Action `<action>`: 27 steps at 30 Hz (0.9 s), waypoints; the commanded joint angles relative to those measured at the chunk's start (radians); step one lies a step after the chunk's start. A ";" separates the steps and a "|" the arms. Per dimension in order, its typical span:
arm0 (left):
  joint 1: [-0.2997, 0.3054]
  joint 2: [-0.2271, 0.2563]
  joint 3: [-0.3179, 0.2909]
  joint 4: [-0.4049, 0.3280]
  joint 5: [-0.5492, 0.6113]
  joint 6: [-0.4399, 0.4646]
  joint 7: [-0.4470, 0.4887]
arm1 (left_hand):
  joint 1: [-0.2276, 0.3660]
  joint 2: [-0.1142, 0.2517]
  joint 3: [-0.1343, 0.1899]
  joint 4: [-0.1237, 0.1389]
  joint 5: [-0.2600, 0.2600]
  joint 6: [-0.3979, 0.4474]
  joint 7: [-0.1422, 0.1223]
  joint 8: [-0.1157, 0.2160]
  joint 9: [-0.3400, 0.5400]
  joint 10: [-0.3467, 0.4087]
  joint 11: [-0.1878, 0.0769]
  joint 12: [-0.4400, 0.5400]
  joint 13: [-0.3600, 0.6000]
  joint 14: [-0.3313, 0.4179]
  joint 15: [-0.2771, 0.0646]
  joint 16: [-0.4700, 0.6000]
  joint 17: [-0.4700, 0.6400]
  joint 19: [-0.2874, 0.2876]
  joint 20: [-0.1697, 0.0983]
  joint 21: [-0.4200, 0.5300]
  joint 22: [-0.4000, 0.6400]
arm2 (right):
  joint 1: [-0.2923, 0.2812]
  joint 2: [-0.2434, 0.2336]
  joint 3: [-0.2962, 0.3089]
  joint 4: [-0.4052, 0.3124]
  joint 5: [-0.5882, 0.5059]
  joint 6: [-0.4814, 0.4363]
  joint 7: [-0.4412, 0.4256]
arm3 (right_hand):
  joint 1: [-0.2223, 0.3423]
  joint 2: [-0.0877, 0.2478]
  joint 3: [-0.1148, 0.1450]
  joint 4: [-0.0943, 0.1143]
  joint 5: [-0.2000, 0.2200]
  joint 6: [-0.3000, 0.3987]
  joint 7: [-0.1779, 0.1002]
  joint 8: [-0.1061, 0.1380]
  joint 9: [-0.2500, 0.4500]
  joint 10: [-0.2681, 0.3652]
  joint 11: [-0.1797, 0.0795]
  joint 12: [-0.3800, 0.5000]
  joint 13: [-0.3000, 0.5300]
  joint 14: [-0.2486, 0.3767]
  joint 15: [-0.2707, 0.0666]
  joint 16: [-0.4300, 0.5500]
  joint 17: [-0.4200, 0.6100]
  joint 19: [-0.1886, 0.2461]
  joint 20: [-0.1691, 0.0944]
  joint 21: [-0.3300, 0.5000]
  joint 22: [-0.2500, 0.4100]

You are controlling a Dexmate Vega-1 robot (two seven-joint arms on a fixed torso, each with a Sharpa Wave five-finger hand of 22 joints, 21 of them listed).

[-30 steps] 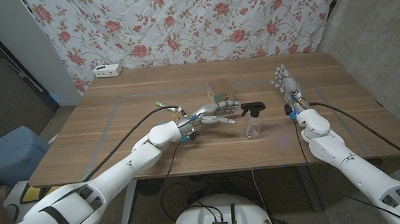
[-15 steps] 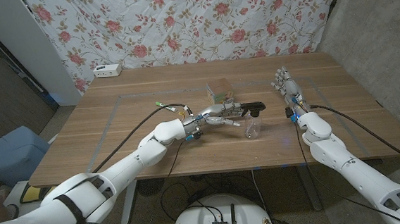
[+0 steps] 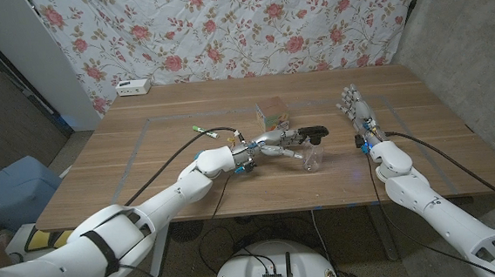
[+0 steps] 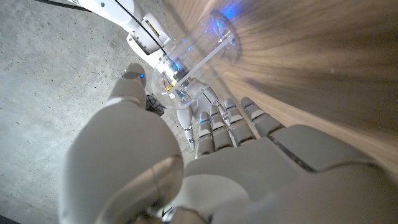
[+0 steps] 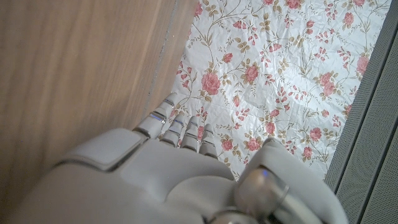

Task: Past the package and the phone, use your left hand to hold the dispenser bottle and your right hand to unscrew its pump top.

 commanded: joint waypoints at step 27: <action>-0.170 -0.225 0.033 0.436 -0.029 -0.101 -0.180 | 0.139 0.044 -0.022 -0.012 -0.005 0.111 -0.054 0.013 0.009 0.092 -0.056 0.014 0.009 0.071 -0.093 0.007 0.002 -0.010 -0.044 -0.002 -0.002 | -0.015 0.014 0.018 0.052 0.026 0.061 0.030 | -0.006 0.002 0.001 -0.004 0.006 0.000 -0.005 0.003 0.003 -0.001 0.001 -0.001 0.001 0.005 0.001 0.001 0.002 0.000 -0.017 0.005 0.005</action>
